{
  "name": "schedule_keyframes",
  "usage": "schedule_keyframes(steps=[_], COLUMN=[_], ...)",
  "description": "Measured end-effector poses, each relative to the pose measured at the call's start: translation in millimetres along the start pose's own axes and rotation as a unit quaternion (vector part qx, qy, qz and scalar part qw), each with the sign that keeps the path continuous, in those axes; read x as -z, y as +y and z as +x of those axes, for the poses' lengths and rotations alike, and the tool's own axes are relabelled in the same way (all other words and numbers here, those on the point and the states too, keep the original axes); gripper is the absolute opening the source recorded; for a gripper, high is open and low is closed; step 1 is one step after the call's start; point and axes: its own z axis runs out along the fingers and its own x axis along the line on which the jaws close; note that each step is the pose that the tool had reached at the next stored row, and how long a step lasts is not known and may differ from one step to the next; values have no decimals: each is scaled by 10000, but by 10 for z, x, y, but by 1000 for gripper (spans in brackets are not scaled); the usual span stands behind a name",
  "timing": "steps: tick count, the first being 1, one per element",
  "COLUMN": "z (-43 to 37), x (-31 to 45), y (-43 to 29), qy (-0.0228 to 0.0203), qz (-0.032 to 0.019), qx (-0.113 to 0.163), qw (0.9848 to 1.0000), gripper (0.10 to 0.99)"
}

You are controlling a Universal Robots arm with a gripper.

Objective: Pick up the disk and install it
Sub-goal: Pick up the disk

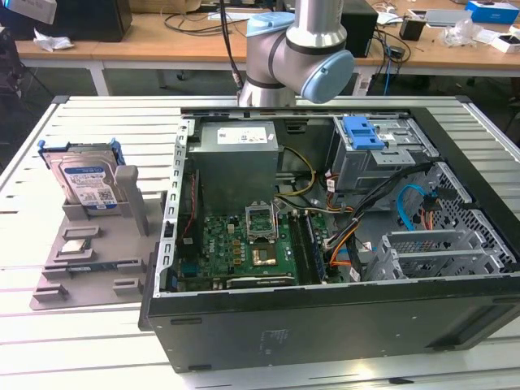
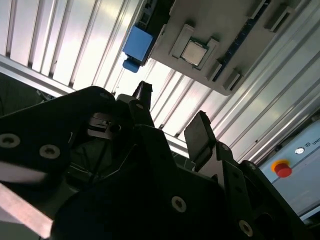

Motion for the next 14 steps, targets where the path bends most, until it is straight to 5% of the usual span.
schedule_keyframes(steps=[3,10,14], z=[-24,-218,-230], x=[0,-8,-20], y=[-25,-194,-239], qy=[1,6,11], qz=[0,-3,-4], qx=[13,116,173], qw=[10000,9999,9998], gripper=[541,541,541])
